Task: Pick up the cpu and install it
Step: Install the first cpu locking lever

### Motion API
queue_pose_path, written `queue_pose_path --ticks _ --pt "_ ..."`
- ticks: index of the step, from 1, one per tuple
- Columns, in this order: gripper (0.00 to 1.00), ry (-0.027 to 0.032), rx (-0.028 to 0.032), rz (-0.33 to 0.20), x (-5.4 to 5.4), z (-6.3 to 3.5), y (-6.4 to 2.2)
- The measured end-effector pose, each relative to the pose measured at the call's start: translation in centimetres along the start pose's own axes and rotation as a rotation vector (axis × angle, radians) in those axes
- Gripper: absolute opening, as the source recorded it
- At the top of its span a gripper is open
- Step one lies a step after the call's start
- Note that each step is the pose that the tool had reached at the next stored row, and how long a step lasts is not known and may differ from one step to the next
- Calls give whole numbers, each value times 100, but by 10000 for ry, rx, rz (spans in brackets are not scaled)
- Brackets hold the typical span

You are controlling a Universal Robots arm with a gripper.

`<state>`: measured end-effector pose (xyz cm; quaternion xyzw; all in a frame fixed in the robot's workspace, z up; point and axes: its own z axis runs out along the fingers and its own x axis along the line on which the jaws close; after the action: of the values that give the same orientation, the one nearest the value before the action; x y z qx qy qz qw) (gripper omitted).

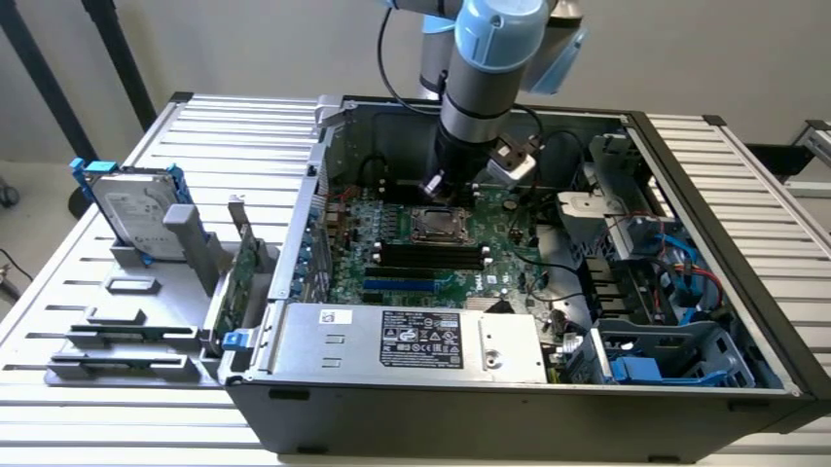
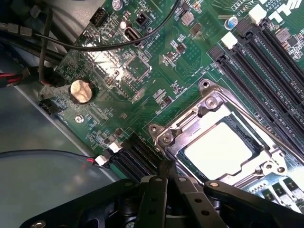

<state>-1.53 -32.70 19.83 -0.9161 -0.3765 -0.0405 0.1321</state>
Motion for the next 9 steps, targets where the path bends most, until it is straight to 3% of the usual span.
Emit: queue_pose_path --ticks 9 --pt "11 2 39 -84 -5 34 9"
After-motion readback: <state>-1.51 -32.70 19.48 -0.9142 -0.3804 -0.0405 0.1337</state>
